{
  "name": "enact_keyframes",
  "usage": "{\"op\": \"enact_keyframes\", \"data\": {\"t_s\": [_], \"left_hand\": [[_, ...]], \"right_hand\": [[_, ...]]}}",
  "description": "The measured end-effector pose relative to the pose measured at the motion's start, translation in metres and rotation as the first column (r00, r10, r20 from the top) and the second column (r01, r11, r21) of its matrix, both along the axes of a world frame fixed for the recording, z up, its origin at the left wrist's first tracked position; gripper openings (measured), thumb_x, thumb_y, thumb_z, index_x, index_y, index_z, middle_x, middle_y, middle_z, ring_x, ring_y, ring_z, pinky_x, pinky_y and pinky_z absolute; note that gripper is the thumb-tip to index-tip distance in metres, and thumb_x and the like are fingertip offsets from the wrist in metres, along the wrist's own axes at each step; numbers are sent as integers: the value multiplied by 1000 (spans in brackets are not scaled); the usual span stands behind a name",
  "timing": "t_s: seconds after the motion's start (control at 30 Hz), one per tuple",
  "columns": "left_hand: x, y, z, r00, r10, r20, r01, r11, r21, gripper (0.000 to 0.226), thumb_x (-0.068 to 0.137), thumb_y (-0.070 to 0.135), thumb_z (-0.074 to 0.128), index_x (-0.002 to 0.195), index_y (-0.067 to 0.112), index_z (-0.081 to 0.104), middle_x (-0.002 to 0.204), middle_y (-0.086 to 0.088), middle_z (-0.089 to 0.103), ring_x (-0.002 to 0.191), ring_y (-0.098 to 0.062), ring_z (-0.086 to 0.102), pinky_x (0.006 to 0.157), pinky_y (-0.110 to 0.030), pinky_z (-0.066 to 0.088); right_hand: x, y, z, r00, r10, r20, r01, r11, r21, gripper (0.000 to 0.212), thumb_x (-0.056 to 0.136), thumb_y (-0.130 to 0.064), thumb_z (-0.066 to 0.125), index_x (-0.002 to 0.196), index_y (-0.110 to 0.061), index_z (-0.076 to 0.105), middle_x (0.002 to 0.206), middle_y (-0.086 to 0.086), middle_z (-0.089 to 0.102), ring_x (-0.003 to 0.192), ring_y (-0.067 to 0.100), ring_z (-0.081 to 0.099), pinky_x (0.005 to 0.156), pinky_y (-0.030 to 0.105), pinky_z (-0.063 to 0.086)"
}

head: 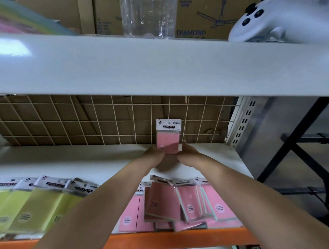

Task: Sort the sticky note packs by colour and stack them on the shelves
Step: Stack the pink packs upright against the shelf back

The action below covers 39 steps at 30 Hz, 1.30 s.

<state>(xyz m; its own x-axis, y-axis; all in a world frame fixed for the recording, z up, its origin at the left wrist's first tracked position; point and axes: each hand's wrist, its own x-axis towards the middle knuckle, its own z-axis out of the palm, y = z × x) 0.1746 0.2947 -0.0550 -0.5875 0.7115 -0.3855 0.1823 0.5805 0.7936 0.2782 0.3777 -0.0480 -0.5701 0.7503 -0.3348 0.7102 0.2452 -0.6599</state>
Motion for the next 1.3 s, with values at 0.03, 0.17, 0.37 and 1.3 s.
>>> {"op": "enact_keyframes", "data": {"t_s": [0.03,0.17,0.37,1.3], "left_hand": [[3,-5,6,999,-1,-36,-1,1000,-30,37,100,30,37,123,8,54,124,-15,58,118,-30,51,81,-29,41],[9,-22,25,984,3,-178,-17,997,-80,36,98,30,44,115,1,59,119,-20,61,85,-24,59,51,-27,36],[24,-45,40,959,-54,-280,-12,973,-230,25,87,13,48,107,0,59,103,-15,65,88,-26,63,60,-25,46],[155,-65,60,972,-170,-162,127,962,-243,38,94,33,49,62,12,48,52,-4,54,47,-16,49,49,-27,47]], "right_hand": [[5,-3,5,1000,-1,-4,1,1000,-4,63,91,-30,58,144,-15,29,116,2,59,92,18,57,68,24,47],[20,-15,23,996,53,65,-59,995,84,47,91,-13,51,137,-11,46,121,1,56,91,16,54,65,19,44],[25,-30,31,929,203,311,-264,950,168,34,90,-20,52,114,-1,66,123,13,62,113,28,57,96,35,48],[102,-62,73,828,20,561,-121,982,145,29,81,-14,46,57,-4,59,37,10,55,49,24,59,58,26,50]]}}
